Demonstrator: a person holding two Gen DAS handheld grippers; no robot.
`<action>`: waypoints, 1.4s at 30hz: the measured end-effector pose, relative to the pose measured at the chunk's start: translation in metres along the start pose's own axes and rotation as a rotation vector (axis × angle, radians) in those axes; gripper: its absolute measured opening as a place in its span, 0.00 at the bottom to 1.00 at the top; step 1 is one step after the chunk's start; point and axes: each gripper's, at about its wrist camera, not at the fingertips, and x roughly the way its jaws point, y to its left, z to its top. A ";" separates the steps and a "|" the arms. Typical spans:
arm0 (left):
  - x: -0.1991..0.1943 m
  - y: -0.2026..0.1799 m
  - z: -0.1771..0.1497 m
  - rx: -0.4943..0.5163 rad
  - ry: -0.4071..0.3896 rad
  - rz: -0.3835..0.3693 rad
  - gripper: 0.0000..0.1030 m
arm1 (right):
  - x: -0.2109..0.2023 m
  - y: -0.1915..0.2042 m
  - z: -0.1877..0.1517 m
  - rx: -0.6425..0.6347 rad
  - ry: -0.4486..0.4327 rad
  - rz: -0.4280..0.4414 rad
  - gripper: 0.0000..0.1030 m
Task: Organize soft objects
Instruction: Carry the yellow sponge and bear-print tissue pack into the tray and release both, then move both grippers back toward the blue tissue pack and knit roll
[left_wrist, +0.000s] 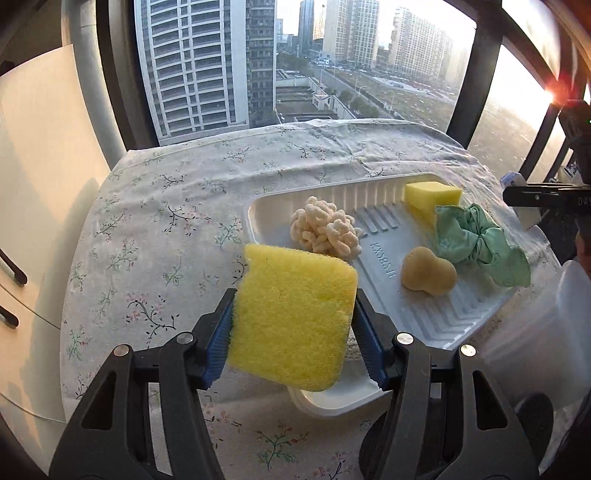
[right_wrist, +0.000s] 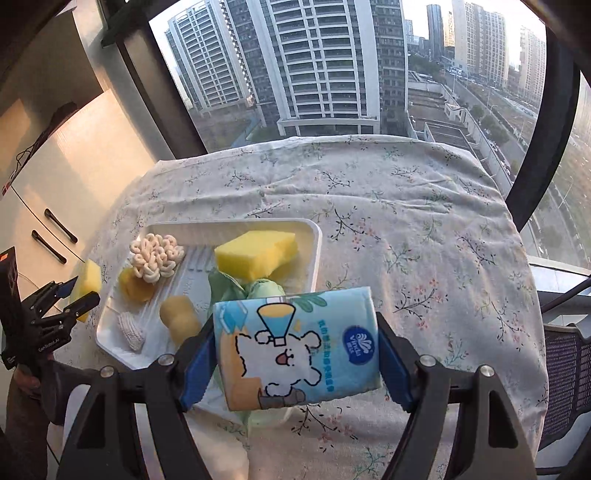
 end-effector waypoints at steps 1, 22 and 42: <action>0.004 -0.003 0.003 0.007 0.017 -0.016 0.55 | 0.004 0.007 0.008 -0.019 0.008 0.016 0.76; 0.046 -0.003 0.014 -0.108 0.156 -0.129 0.60 | 0.128 0.123 0.033 -0.506 0.329 0.036 0.75; -0.016 0.028 0.022 -0.335 -0.034 -0.172 0.63 | 0.042 0.042 0.043 -0.144 0.183 0.082 0.79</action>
